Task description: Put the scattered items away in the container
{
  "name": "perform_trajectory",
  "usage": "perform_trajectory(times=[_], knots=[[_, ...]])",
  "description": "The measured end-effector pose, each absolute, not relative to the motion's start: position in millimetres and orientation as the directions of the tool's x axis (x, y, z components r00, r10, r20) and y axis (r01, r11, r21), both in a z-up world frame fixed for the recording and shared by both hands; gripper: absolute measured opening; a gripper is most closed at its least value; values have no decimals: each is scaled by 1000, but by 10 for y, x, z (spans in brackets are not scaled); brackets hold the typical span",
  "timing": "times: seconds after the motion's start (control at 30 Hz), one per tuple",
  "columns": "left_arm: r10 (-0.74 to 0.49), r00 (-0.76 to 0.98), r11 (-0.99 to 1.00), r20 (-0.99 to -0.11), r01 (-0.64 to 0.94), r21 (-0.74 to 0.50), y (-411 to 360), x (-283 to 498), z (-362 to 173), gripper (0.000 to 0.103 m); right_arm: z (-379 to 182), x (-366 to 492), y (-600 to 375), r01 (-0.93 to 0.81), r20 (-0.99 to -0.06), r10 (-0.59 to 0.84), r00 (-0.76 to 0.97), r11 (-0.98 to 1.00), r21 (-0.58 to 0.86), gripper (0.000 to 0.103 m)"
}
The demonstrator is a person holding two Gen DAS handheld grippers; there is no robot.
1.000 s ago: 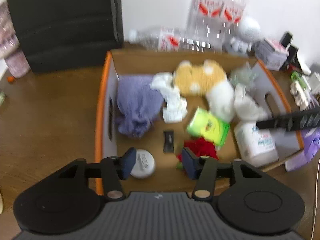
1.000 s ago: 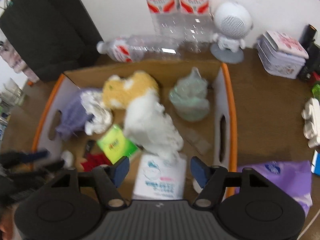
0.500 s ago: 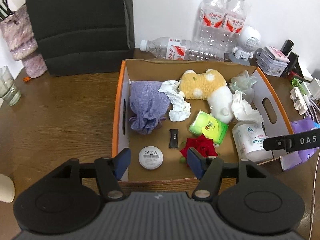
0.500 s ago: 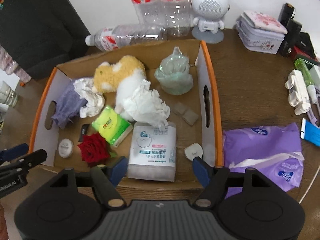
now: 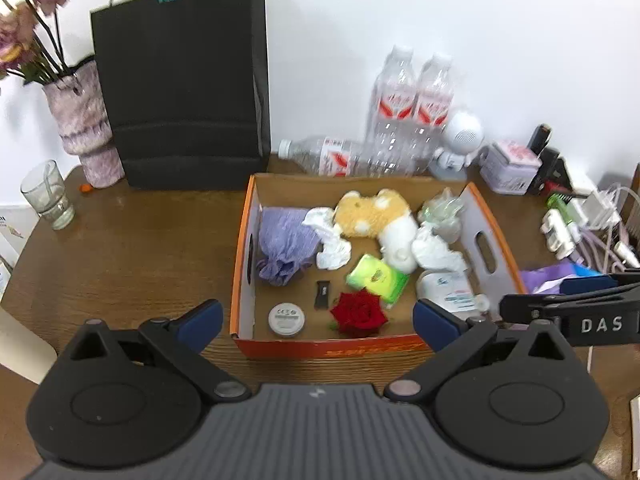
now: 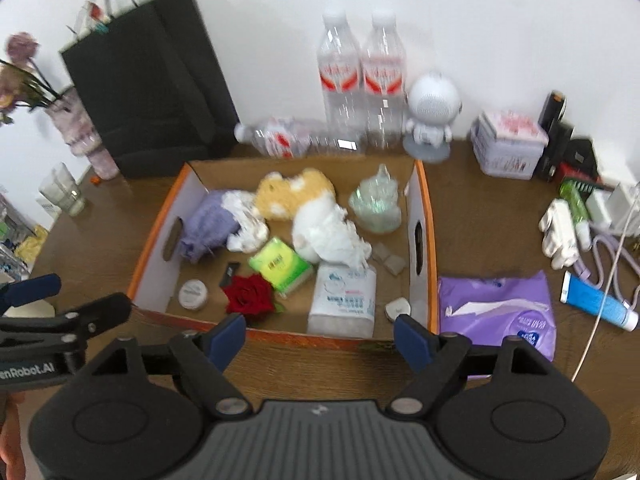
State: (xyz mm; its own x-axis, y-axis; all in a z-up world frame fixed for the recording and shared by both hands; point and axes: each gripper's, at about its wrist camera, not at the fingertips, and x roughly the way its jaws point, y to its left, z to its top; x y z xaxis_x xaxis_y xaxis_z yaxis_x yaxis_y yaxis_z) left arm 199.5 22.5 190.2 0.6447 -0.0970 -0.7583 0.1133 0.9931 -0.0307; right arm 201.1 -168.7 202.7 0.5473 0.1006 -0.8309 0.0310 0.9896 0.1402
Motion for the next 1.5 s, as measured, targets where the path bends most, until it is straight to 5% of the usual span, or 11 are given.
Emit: perform_trajectory(times=[0.57, 1.0, 1.5], knots=[[-66, 881, 998, -469, 59, -30, 380, 691, 1568, 103, 1767, 611, -1298, -64, -527, 98, 844, 994, 84, 91], [-42, 861, 999, -507, 47, -3, 593, -44, 600, 103, 693, -65, -1190, 1, -564, 66, 823, 993, 117, 93], [-60, 813, 997, -579, 80, 9, 496, -59, 75, 103, 180, -118, -1069, 32, -631, 24, 775, 996, 78, 93]])
